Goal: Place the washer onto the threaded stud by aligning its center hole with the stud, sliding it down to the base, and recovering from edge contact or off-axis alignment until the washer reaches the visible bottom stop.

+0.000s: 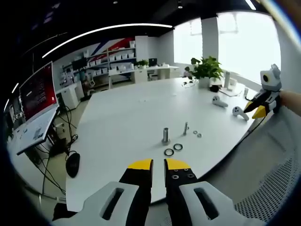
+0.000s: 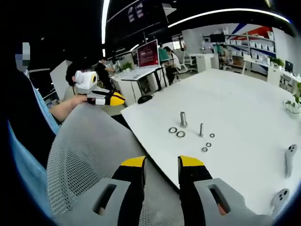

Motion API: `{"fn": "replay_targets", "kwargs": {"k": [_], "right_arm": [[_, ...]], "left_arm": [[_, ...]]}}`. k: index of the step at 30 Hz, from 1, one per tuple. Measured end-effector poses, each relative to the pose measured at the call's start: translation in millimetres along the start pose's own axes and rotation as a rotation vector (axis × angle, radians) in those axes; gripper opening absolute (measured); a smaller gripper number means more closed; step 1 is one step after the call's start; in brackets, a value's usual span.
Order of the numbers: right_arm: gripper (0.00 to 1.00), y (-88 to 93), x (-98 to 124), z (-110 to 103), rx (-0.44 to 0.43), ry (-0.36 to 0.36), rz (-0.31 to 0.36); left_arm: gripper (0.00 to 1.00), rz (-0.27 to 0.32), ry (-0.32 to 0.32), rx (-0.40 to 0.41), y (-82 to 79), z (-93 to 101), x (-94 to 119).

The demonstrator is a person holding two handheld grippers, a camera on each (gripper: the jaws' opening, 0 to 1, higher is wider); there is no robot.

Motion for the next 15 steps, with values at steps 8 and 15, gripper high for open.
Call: {"fn": "replay_targets", "kwargs": {"k": [8,15], "right_arm": [[0.29,-5.3,-24,26,0.091,0.038,-0.157],[0.26,4.7,-51,50,0.16,0.068,-0.321]], "left_arm": [[0.07,0.003,0.011,-0.004,-0.8,2.3,0],[0.06,0.017,0.005,-0.015,-3.8,0.9,-1]]}}
Point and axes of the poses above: the point that each gripper's makers call its tool centre point, and the gripper's own axes: x roughly backward along the fingers, z roughly to its right, y roughly out of its underside, the point moved 1 cm from there along x, roughly backward along the fingers, and after that the axes turned 12 degrees about -x, right-handed, at the moved point
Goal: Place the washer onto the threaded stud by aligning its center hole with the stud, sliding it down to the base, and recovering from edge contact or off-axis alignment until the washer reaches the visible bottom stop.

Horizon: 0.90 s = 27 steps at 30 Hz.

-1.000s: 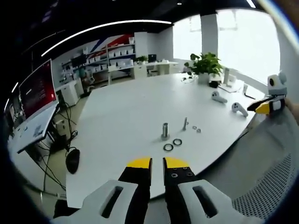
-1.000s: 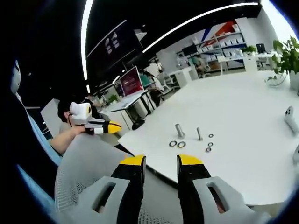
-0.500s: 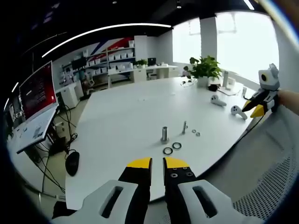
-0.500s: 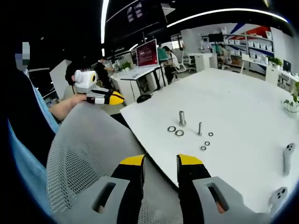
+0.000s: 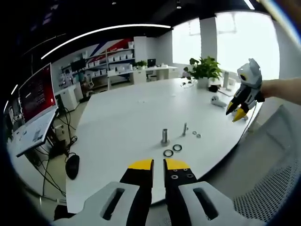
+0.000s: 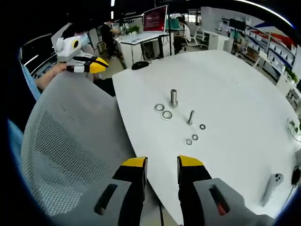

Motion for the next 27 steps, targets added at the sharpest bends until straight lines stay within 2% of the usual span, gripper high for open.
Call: {"fn": "replay_targets", "kwargs": {"k": [3,8,12,16,25,27], "right_arm": [[0.25,-0.4,-13,10,0.027,0.006,-0.058],[0.23,-6.1,-29,25,0.02,0.006,-0.09],[0.2,-5.9,-43,34,0.016,-0.009,-0.145],[0.2,-3.0,-60,45,0.057,-0.009,-0.21],[0.2,1.1,-92,61,0.048,-0.009,-0.244],[0.2,4.3,-96,65,0.058,0.0,-0.269]], "left_arm": [[0.06,0.001,-0.003,0.003,0.0,-0.7,0],[0.06,0.001,-0.017,0.012,0.2,-3.2,0],[0.06,-0.017,-0.026,0.03,4.1,-4.6,1],[0.06,-0.022,-0.027,0.036,5.3,-4.9,1],[0.06,-0.01,-0.04,0.053,4.5,-8.0,2],[0.06,-0.019,-0.038,0.054,6.0,-7.8,2]]}}
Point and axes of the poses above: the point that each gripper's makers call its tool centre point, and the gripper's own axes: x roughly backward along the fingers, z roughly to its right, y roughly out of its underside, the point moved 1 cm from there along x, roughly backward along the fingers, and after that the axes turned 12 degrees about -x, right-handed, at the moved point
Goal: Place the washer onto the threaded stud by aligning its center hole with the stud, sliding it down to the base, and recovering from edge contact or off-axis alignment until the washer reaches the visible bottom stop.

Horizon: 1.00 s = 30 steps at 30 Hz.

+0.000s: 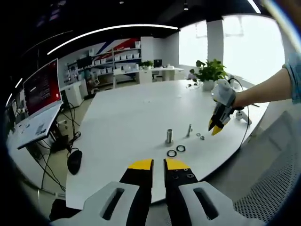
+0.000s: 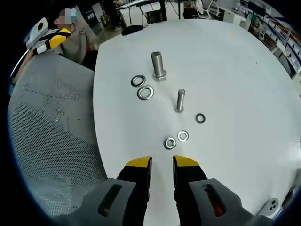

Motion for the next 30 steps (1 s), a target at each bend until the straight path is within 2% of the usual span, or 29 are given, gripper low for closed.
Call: {"fn": "replay_targets", "kwargs": {"k": [6,14,30], "right_arm": [[0.2,-3.3,-10,14,-0.017,0.014,-0.013],[0.21,-11.9,-20,7,0.0,-0.014,-0.028],[0.21,-12.9,-34,2,0.137,0.018,-0.122]], "left_arm": [[0.06,-0.001,-0.001,0.002,0.2,-0.2,0],[0.06,0.0,-0.003,0.007,-0.1,-0.4,0],[0.06,0.004,-0.005,0.01,-0.6,-0.3,0]]}}
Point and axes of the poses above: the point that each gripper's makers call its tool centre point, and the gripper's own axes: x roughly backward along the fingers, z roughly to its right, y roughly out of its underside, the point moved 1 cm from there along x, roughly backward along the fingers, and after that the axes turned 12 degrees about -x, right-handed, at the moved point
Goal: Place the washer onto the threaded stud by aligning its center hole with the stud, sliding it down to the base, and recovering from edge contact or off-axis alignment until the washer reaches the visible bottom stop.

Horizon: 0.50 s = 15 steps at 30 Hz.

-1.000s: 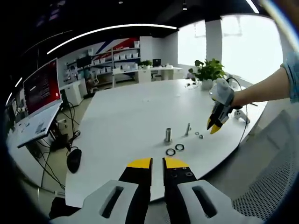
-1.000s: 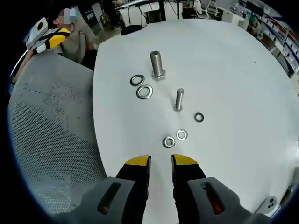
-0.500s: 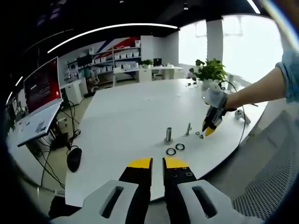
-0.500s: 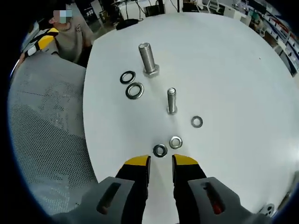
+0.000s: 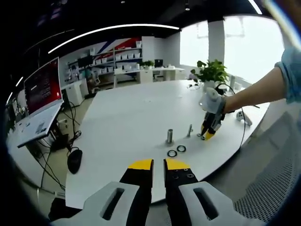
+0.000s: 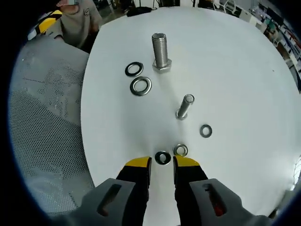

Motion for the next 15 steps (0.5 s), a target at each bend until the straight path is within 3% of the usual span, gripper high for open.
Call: {"fn": "replay_targets", "kwargs": {"k": [7,11,15], "right_arm": [[0.16,-0.6,-0.7,5.2,0.089,0.066,-0.023],[0.16,-0.3,-1.7,3.6,0.114,0.071,-0.046],[0.16,0.9,-0.4,4.9,0.114,0.062,-0.027]], "left_arm": [[0.06,-0.001,-0.001,0.001,0.1,-0.2,0.1],[0.06,0.001,-0.002,0.002,-0.1,-0.3,0.0],[0.06,-0.002,-0.001,0.001,0.3,-0.2,0.0]]}}
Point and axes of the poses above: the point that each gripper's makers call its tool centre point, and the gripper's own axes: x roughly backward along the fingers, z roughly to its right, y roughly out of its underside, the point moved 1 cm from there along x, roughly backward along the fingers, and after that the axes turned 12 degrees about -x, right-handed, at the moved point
